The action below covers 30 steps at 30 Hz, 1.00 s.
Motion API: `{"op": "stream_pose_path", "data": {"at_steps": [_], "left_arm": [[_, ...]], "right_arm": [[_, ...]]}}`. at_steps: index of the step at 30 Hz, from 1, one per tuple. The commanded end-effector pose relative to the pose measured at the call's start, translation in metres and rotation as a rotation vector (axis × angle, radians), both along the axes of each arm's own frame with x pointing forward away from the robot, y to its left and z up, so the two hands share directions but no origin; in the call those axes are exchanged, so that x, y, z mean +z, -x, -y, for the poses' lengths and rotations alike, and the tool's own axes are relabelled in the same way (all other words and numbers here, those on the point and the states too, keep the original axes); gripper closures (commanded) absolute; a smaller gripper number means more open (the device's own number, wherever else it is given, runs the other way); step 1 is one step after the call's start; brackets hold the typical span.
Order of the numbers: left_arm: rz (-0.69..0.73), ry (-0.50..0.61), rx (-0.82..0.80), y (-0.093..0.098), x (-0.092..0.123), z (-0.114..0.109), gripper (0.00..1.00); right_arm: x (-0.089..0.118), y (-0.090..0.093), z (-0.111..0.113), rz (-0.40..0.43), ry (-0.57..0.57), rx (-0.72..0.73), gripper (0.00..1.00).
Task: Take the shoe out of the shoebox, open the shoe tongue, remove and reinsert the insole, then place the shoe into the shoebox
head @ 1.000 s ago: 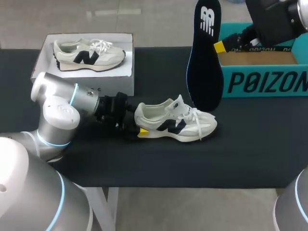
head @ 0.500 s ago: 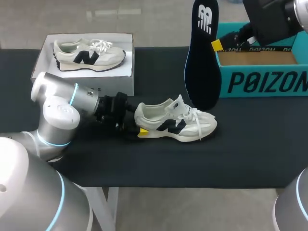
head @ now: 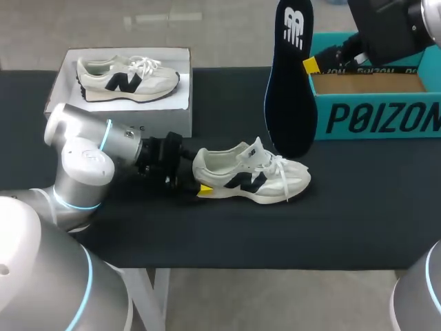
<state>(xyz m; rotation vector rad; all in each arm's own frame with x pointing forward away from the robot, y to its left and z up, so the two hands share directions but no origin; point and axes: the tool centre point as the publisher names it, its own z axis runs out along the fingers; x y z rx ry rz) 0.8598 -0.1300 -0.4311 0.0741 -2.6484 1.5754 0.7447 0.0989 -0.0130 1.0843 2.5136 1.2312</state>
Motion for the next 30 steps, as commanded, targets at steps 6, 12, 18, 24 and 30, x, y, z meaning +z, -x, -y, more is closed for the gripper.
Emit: {"op": "stream_pose_path", "data": {"at_steps": [6, 12, 18, 24, 30], "left_arm": [[0.021, -0.022, -0.024, 0.002, 0.012, -0.001, 0.0], [0.053, -0.072, -0.058, 0.0, 0.031, 0.0, 0.0], [0.105, -0.107, -0.054, -0.005, 0.054, -0.01, 0.0], [0.136, -0.184, -0.093, -0.01, 0.082, -0.019, 0.0], [0.134, -0.179, -0.116, -0.008, 0.088, -0.017, 0.0]], "right_arm": [[0.0, -0.003, -0.002, -0.004, 0.003, -0.001, 1.0], [0.0, -0.003, -0.002, -0.004, 0.003, -0.001, 1.0], [0.0, -0.003, -0.002, -0.004, 0.003, -0.001, 1.0], [0.0, -0.003, -0.002, -0.004, 0.003, -0.001, 1.0], [0.0, -0.003, -0.002, -0.004, 0.003, -0.001, 1.0]]}}
